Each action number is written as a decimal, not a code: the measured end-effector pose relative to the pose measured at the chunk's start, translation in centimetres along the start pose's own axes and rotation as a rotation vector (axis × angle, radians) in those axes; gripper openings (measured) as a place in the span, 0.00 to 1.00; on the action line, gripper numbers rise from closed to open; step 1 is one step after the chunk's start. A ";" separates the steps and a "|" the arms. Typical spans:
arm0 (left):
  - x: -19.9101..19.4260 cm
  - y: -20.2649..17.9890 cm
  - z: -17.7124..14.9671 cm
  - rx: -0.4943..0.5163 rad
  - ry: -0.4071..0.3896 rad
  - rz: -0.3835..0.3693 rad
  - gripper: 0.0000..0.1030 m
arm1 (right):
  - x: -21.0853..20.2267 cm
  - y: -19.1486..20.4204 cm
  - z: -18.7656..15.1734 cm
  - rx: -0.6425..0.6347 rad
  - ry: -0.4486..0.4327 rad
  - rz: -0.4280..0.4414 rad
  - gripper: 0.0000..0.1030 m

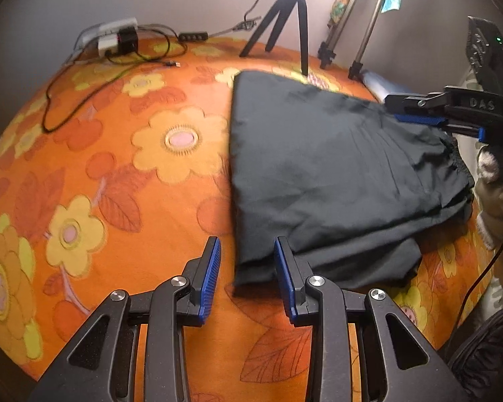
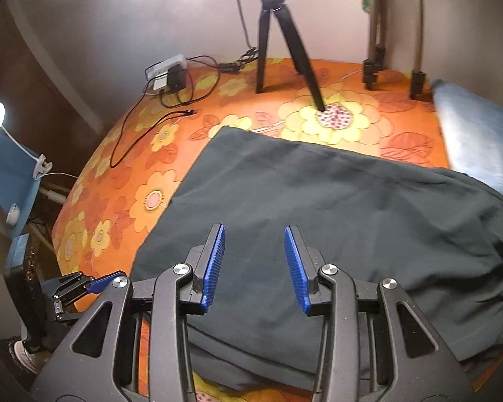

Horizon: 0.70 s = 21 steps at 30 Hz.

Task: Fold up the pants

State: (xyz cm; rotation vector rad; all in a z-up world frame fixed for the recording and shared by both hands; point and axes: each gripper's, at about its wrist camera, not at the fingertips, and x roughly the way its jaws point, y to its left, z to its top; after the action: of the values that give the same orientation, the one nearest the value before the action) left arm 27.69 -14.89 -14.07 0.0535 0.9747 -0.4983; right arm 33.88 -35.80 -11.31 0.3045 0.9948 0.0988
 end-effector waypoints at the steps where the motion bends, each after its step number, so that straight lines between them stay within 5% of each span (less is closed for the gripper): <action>1: -0.2 -0.2 0.2 0.011 -0.014 0.011 0.30 | 0.2 0.3 0.0 -0.002 0.000 0.008 0.38; 14: -0.4 0.0 2.1 0.049 -0.057 0.030 0.30 | 3.9 3.2 2.2 0.014 0.037 0.074 0.42; 21: 0.4 2.9 2.2 -0.088 -0.015 -0.058 0.30 | 6.7 5.7 3.7 -0.003 0.092 0.076 0.42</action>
State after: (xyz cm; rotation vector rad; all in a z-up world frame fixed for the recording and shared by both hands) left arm 30.81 -13.04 -13.71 -0.0574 0.9847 -0.5084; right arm 41.00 -29.68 -13.18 0.3372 1.0738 0.1848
